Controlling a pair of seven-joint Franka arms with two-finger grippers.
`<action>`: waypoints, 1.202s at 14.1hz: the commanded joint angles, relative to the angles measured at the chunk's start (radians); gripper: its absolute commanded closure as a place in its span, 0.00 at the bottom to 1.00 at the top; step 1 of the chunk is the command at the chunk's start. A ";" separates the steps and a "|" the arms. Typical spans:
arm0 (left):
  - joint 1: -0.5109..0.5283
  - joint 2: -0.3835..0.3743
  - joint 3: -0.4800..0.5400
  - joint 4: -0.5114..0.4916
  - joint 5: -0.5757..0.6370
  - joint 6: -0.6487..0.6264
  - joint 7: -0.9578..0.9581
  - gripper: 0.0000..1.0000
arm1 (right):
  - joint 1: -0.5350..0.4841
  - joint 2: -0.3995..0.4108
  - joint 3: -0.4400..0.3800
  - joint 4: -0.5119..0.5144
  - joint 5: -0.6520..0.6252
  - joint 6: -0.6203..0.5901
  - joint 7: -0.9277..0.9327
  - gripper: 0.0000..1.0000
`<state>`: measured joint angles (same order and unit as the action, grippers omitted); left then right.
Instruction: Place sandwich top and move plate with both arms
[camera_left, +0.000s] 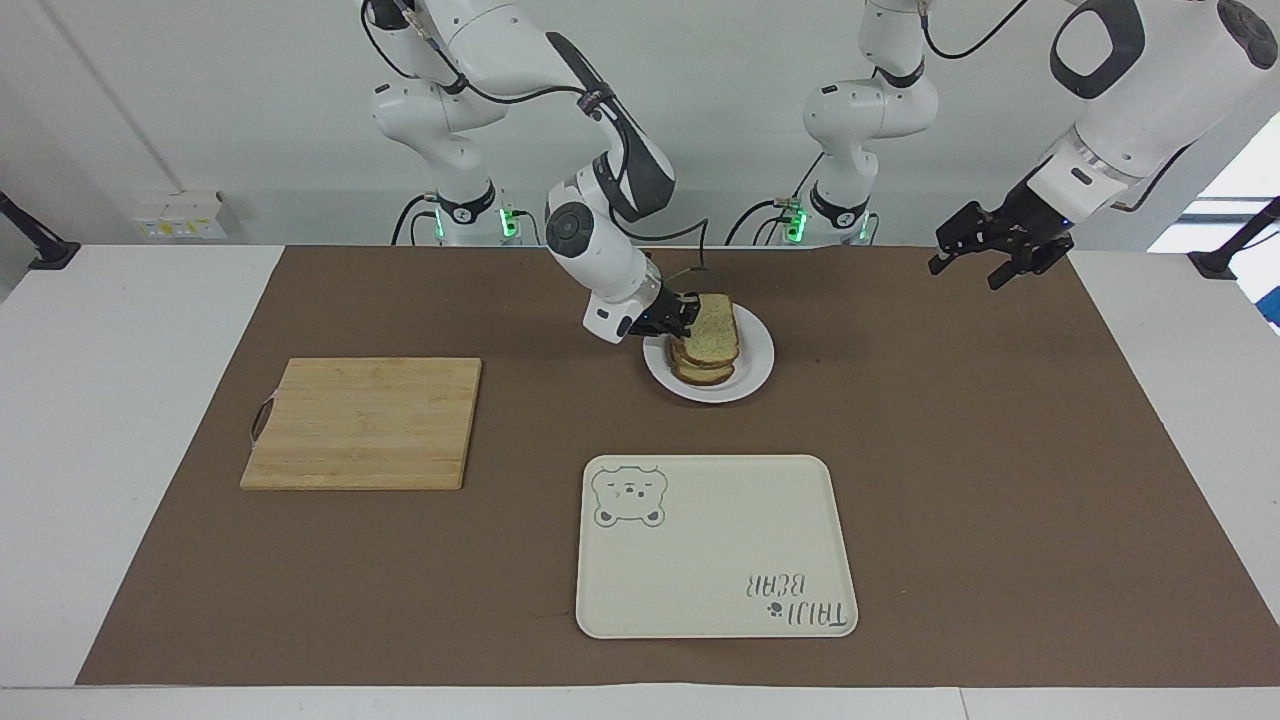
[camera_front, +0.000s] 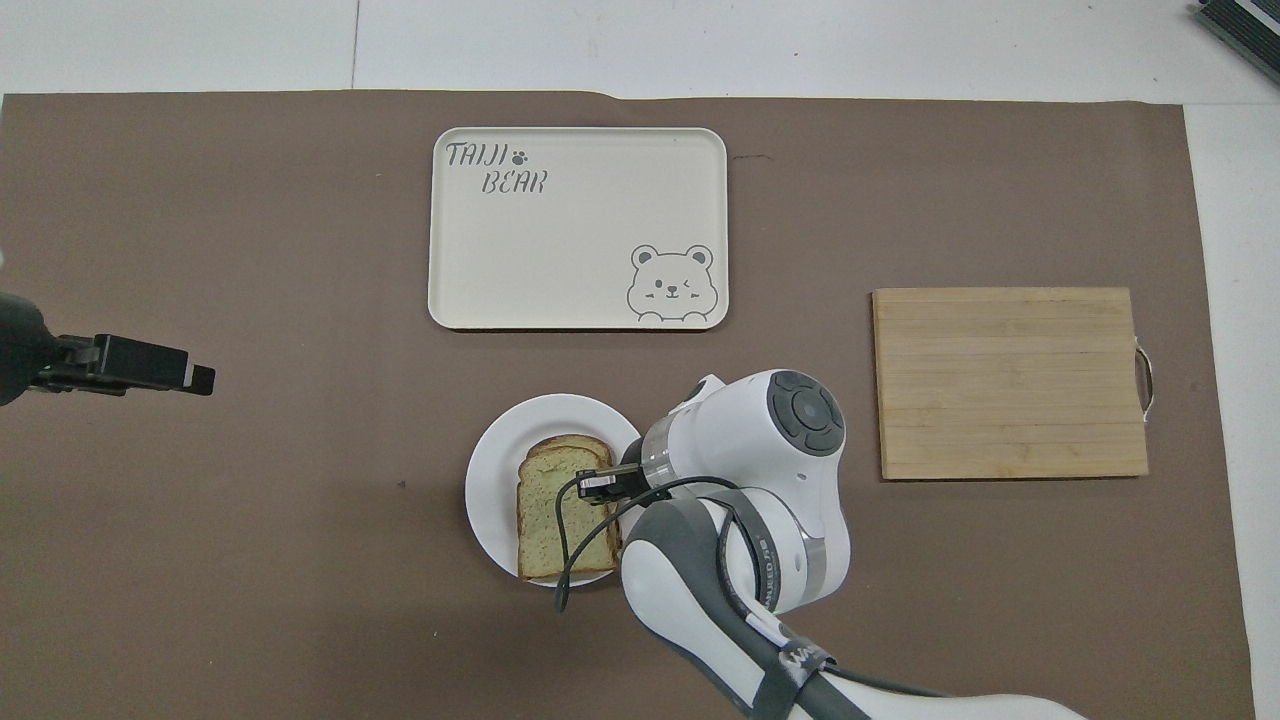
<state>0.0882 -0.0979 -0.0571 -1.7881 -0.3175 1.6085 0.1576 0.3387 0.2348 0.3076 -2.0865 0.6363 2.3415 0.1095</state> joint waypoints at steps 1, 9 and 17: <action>0.035 -0.031 -0.004 -0.053 -0.049 0.025 0.081 0.00 | -0.012 -0.012 0.005 -0.018 0.014 0.022 -0.017 0.56; 0.038 -0.020 -0.004 -0.083 -0.093 0.022 0.106 0.00 | -0.053 -0.031 -0.004 0.016 0.002 0.021 -0.022 0.00; 0.021 -0.011 -0.006 -0.226 -0.175 0.108 0.181 0.00 | -0.190 -0.117 -0.004 0.014 -0.213 -0.014 -0.019 0.00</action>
<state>0.1129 -0.0917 -0.0586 -1.9485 -0.4654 1.6671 0.3107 0.1914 0.1528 0.2974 -2.0634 0.4673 2.3531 0.1085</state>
